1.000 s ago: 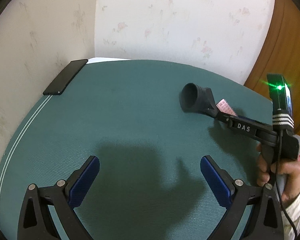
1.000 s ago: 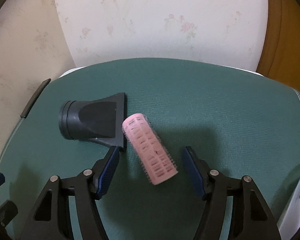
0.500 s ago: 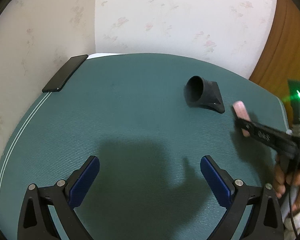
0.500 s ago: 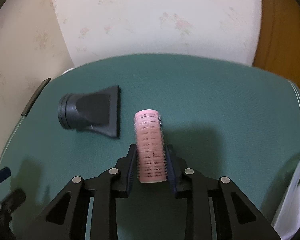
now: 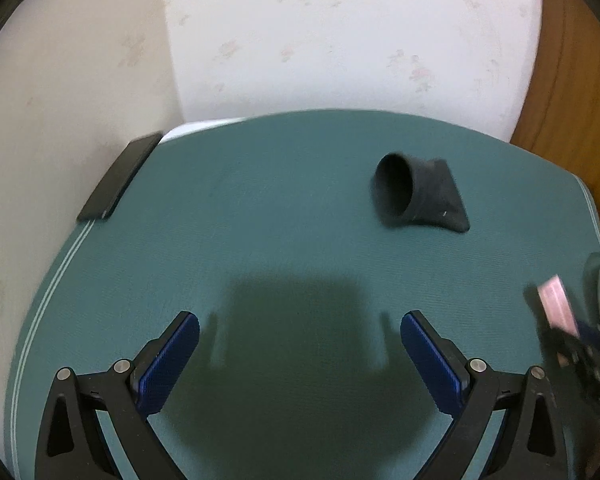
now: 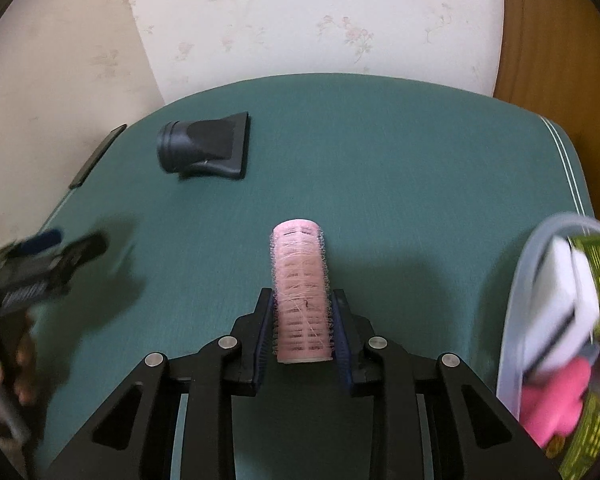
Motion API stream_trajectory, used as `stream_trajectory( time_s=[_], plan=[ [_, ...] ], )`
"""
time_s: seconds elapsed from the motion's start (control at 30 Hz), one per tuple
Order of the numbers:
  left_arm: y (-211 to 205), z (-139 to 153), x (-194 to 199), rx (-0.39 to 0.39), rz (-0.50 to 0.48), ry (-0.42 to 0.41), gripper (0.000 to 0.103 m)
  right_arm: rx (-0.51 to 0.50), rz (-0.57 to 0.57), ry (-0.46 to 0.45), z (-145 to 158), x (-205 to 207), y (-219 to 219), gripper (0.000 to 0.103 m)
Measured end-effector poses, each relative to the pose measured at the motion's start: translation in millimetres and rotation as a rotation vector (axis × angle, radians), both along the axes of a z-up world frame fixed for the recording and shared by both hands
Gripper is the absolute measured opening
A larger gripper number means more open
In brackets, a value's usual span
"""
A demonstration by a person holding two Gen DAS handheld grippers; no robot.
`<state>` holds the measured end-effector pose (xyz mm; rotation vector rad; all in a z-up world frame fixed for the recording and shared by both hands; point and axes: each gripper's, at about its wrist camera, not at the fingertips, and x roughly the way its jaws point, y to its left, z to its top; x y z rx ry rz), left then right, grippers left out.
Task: Organize objects
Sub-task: 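Grasp the pink roller with the right gripper while the left grasps the black nozzle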
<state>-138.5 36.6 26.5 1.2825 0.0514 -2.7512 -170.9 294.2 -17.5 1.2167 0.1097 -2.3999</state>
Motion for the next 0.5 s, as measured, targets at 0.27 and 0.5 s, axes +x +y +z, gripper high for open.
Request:
stream_trajectory(
  time_s=[0.27,0.5],
  plan=[
    [28,1,-45,-0.165,-0.101,0.039,0.102,-0.066,0.0,-0.028,-2,8,12,0.028],
    [46,-9,-75,-0.254,-0.21,0.03,0.102,-0.081,-0.005,-0.033,-4,7,13,0.029]
  ],
)
